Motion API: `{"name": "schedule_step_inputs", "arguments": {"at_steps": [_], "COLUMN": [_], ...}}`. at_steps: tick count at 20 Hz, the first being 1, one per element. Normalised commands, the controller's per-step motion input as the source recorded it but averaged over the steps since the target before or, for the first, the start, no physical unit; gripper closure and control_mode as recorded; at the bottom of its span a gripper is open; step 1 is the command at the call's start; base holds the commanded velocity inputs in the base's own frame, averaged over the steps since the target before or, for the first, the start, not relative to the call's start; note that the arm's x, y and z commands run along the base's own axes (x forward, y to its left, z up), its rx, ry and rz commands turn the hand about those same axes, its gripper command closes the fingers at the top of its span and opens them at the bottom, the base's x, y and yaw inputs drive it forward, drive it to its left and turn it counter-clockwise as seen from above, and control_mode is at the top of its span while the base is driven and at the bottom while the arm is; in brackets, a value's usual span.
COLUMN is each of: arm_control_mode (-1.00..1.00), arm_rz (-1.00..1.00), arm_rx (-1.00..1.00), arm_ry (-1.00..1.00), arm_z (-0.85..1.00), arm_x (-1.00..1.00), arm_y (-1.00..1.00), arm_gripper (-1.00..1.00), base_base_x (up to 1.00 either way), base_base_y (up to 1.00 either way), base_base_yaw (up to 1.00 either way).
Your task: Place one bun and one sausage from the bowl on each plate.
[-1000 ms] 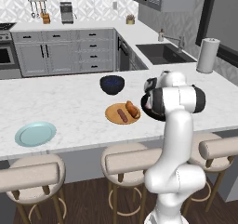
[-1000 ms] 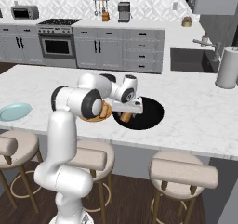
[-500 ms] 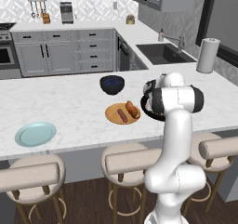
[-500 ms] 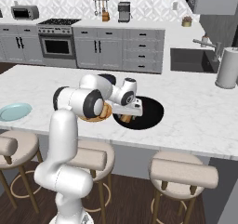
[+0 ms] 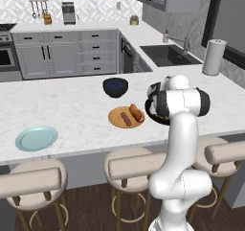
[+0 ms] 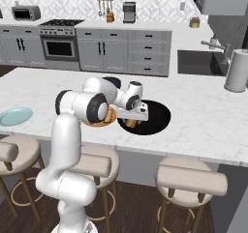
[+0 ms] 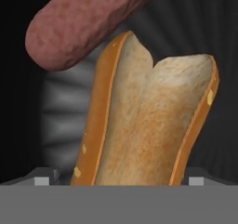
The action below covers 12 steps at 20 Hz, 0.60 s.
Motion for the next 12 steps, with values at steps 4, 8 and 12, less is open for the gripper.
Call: {"name": "schedule_step_inputs", "arguments": {"at_steps": [4,8,12], "arm_control_mode": [-1.0,-1.0,-1.0], "arm_rz": [0.0,0.0,0.0], "arm_rx": [0.0,0.0,0.0], "arm_ry": [0.0,0.0,0.0], "arm_z": [0.0,0.0,0.36], "arm_x": [0.0,0.0,-0.01], "arm_y": [0.0,0.0,-0.08], "arm_gripper": [1.0,1.0,1.0], "base_base_x": [0.0,0.0,0.0], "base_base_y": [0.0,0.0,0.0], "base_base_yaw": [0.0,0.0,0.0]}}
